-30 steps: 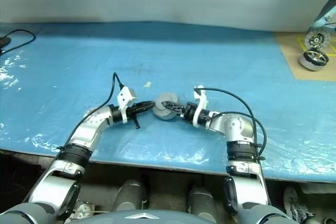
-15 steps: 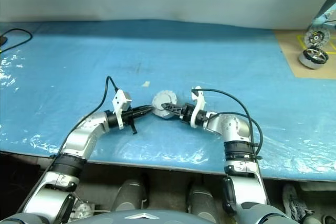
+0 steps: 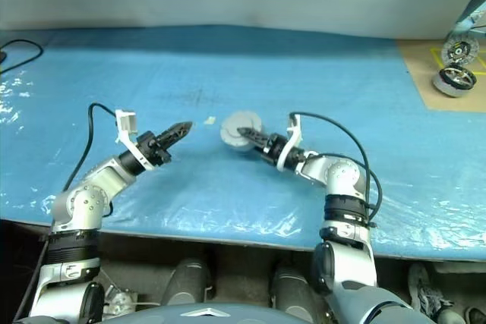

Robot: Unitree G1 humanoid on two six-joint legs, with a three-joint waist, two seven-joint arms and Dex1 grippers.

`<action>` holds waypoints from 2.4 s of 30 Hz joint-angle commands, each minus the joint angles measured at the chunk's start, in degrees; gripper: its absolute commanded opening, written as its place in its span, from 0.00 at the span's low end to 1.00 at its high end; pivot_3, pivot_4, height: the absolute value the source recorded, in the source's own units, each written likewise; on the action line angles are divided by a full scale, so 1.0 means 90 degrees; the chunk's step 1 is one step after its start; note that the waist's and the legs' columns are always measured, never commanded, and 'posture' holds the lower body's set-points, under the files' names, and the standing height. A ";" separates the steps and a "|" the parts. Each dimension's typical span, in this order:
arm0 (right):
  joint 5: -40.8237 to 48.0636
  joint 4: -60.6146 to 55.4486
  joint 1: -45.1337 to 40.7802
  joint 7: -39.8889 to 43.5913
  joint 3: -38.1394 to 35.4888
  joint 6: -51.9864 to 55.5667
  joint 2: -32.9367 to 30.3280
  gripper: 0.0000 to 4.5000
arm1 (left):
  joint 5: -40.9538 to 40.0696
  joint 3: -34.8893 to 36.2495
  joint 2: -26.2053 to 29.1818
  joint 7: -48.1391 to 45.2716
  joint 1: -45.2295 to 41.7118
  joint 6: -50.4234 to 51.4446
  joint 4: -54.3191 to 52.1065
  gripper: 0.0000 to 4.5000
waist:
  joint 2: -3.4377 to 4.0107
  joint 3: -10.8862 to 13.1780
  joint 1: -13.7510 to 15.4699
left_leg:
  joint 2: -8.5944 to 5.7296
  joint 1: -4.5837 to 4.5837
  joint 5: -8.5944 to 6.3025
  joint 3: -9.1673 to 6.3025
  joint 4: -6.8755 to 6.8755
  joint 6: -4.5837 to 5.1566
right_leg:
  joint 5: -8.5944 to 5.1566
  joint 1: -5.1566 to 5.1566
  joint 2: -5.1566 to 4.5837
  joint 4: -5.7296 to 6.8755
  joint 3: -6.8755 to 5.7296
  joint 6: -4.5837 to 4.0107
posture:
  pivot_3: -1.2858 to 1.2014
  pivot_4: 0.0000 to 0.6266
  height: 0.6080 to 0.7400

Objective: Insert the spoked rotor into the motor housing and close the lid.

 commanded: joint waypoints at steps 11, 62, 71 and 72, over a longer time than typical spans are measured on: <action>0.1145 -0.1173 -0.0174 -0.0142 0.0148 0.0769 0.0149 0.54 | -0.2018 0.0354 -0.0846 0.0950 -0.0067 0.1062 -0.0194 0.97 | -0.0001 0.0001 0.0031 | 0.0002 -0.0058 0.0000 -0.0045 0.0039 -0.0003 | 0.0004 0.0001 -0.0003 0.0002 -0.0063 0.0006 | 0.52 0.24 1.00; 0.1075 -0.1147 -0.0204 -0.0200 0.0492 0.0544 -0.0027 0.54 | -0.1766 -0.0063 -0.1739 0.0906 -0.0866 0.1145 0.1360 0.56 | -0.0001 0.0001 0.0027 | -0.0009 -0.0063 0.0001 -0.0167 0.0143 -0.0003 | 0.0015 0.0034 -0.0017 0.0071 -0.0084 0.0025 | 0.52 0.24 1.00; 0.0624 -0.1435 -0.0069 -0.0131 0.0767 -0.0482 0.0025 0.76 | -0.1470 -0.0039 -0.1738 0.0970 -0.1048 0.0778 0.1631 0.56 | -0.0001 0.0001 0.0041 | -0.0009 -0.0062 0.0001 -0.0167 0.0147 -0.0003 | 0.0015 0.0035 -0.0020 0.0077 -0.0084 0.0024 | 0.52 0.24 1.00; 0.0651 -0.1420 -0.0071 -0.0096 0.0781 -0.0497 0.0021 0.84 | -0.1412 -0.0049 -0.1758 0.0978 -0.1053 0.0734 0.1645 0.56 | -0.0001 0.0001 0.0042 | -0.0009 -0.0067 0.0001 -0.0166 0.0148 -0.0003 | 0.0015 0.0036 -0.0024 0.0077 -0.0086 0.0025 | 0.52 0.24 1.00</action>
